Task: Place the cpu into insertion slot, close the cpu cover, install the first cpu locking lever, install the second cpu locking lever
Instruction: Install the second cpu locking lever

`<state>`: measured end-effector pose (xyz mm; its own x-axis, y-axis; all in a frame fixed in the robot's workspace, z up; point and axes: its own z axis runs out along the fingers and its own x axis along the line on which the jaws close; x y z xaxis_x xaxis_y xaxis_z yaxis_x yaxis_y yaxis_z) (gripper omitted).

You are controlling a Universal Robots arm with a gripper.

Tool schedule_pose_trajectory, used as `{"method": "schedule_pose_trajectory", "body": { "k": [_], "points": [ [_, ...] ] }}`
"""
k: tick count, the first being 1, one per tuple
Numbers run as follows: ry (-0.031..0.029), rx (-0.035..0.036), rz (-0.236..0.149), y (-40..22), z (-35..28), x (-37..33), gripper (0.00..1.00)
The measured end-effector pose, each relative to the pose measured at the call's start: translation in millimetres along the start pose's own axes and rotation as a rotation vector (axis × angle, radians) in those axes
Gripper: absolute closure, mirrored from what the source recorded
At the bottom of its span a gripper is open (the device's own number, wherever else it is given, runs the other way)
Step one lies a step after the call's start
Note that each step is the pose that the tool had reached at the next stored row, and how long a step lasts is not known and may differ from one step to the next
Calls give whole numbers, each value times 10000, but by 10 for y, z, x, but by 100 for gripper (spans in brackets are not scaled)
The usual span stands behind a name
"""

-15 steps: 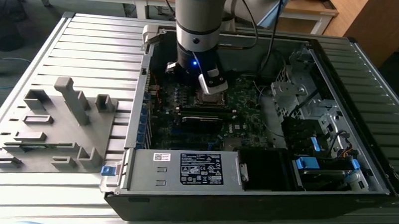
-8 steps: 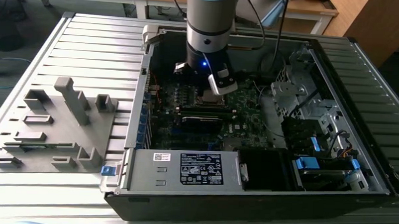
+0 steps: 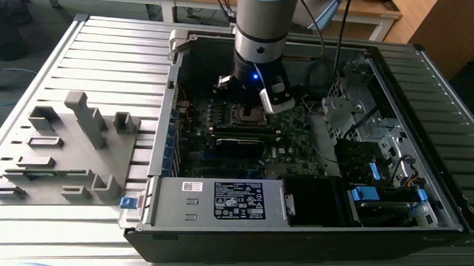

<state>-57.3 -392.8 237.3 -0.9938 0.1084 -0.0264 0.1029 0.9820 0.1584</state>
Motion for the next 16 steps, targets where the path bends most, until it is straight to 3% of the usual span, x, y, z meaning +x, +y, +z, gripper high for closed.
{"method": "schedule_pose_trajectory", "body": {
  "k": [5,8,11,16],
  "points": [
    [-34,432,-9,48,10,-47,89],
    [-52,628,-19,123,27,-56,89],
    [-65,751,-23,194,46,-55,89],
    [-74,850,-30,281,68,-59,89]
  ]
}}
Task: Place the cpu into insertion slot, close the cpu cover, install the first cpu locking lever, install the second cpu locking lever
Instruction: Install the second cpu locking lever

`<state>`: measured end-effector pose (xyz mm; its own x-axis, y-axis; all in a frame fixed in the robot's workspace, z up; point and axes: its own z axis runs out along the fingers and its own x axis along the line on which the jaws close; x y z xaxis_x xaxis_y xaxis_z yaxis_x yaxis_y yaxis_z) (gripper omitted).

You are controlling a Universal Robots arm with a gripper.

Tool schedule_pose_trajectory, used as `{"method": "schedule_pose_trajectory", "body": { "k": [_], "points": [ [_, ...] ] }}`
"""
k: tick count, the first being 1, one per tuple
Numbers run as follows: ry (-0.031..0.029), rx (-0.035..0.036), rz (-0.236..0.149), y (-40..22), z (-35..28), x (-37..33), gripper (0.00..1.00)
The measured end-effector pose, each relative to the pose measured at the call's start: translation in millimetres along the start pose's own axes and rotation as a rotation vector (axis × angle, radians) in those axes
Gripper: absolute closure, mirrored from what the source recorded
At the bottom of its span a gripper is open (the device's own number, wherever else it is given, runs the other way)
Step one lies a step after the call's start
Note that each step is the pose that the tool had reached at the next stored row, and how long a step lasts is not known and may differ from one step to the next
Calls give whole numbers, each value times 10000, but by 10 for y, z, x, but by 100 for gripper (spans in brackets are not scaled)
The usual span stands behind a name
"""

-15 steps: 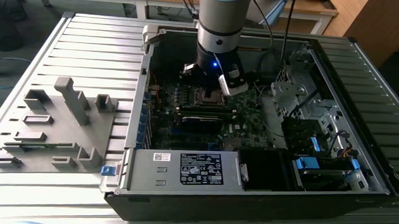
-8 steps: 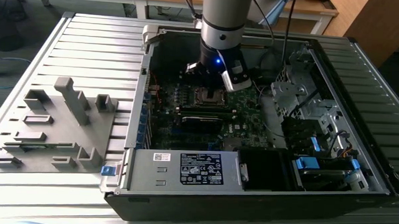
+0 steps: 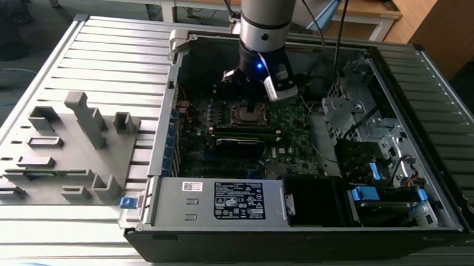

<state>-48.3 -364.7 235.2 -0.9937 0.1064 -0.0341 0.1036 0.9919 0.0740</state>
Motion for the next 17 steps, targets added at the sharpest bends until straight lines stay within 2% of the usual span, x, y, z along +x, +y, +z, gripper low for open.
{"method": "schedule_pose_trajectory", "body": {
  "k": [5,11,17],
  "points": [
    [-1,11,1,20,6,-47,89],
    [-2,11,2,75,14,-43,89],
    [-2,11,1,79,14,-43,89]
  ]
}}
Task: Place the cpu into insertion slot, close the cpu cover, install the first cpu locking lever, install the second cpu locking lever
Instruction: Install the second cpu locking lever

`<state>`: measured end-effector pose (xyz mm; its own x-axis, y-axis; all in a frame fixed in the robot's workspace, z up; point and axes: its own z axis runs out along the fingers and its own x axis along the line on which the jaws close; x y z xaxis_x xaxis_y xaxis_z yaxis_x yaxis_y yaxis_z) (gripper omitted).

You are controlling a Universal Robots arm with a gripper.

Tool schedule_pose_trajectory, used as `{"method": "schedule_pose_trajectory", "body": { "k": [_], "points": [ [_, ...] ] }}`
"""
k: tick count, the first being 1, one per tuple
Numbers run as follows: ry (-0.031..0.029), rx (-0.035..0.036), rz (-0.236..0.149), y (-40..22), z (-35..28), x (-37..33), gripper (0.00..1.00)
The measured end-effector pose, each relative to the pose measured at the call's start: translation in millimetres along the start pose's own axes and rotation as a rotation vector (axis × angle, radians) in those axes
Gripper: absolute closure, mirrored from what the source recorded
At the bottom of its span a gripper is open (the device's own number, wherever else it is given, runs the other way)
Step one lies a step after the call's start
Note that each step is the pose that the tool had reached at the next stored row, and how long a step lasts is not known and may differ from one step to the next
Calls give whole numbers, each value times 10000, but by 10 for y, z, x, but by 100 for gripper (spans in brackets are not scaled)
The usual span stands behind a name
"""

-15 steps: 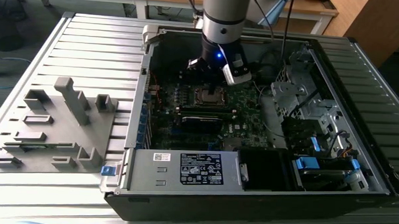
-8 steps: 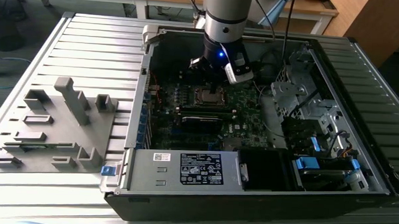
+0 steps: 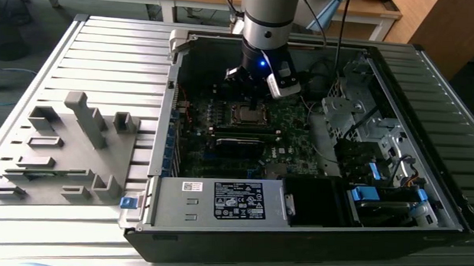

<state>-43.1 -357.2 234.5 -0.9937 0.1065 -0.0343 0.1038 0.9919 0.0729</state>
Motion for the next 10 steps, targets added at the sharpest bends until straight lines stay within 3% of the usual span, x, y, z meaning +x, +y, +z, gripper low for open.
{"method": "schedule_pose_trajectory", "body": {
  "k": [10],
  "points": [
    [0,0,0,1,-14,0,89]
  ]
}}
